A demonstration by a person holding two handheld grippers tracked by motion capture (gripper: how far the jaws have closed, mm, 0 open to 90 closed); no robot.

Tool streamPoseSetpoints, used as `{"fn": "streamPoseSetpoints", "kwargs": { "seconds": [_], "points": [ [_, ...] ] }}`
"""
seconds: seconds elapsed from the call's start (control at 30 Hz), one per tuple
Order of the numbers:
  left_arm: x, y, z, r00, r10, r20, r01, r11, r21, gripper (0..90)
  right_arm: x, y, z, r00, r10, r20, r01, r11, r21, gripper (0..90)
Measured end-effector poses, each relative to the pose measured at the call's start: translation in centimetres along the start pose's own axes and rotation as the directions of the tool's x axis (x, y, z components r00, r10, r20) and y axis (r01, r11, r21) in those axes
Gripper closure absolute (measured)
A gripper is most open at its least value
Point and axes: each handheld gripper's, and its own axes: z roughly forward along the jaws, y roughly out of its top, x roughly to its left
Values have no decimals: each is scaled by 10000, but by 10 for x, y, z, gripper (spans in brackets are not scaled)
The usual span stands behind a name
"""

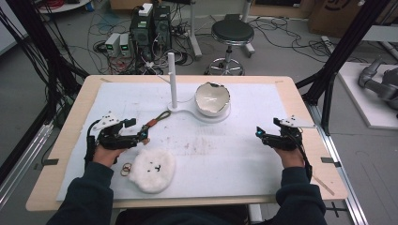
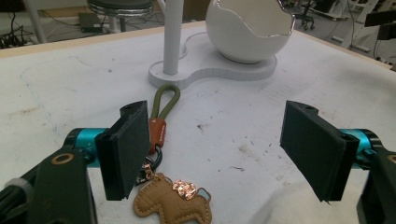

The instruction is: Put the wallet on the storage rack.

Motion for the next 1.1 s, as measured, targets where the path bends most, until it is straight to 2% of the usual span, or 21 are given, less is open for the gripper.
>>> {"fn": "streamPoseSetpoints", "kwargs": {
  "seconds": [0.1,0.13,0.17,0.2,0.33,0.47,0.6,0.63,0.7,0.8,0.83,0.87,0.9,0.93,0.97,1.03,1.07,1.1],
  "points": [
    [-1,0,0,10000,-14,47,14,10000,43,246,-1,-2,0,10000,-10,-92,9,10000,-6,188],
    [-3,1,1,9998,0,221,-3,9999,128,251,-1,-2,-1,9999,-23,-133,23,10000,-1,187],
    [-3,1,1,9998,0,221,-3,9999,128,254,-1,-3,-1,9999,-17,-140,17,10000,11,187],
    [-5,0,5,9986,-13,522,-8,9992,392,270,-2,-3,-1,9998,15,-190,-15,10000,-7,188],
    [-9,-4,12,9942,-32,1073,-98,9927,1204,294,-4,-3,-2,9998,15,-222,-17,10000,-55,188],
    [-13,-8,17,9857,17,1687,-359,9792,1997,297,-1,-2,-2,9995,-144,-268,143,9999,-21,188],
    [-15,-13,22,9816,38,1909,-577,9590,2776,301,4,0,0,9988,-376,-322,377,9993,33,188],
    [-15,-13,22,9816,38,1909,-577,9590,2776,301,6,0,0,9986,-394,-351,397,9992,95,188],
    [-17,-15,23,9773,19,2120,-703,9464,3154,301,10,0,0,9980,-496,-386,500,9987,108,188],
    [-20,-18,25,9756,100,2192,-903,9288,3594,301,15,2,0,9969,-647,-451,653,9978,122,188],
    [-20,-18,25,9756,100,2192,-903,9288,3594,301,15,2,0,9969,-647,-451,653,9978,122,188],
    [-20,-21,28,9724,81,2333,-1018,9141,3926,302,16,2,2,9964,-689,-485,696,9975,145,189],
    [-20,-21,28,9724,81,2333,-1018,9141,3926,301,16,2,2,9964,-689,-485,696,9975,145,189],
    [-19,-22,30,9711,-86,2386,-927,9073,4101,301,16,2,3,9962,-694,-519,706,9973,217,189],
    [-19,-22,30,9703,-185,2410,-842,9088,4087,302,16,2,4,9965,-653,-522,667,9975,250,189],
    [-19,-23,30,9629,-254,2687,-907,9072,4109,329,15,2,6,9962,-674,-559,692,9971,304,188],
    [-19,-23,30,9588,-282,2827,-949,9061,4123,377,15,1,6,9961,-669,-578,689,9971,320,188],
    [-21,-22,29,9498,-267,3116,-1102,9039,4133,456,16,1,6,9961,-660,-589,681,9971,343,189]
  ]
}}
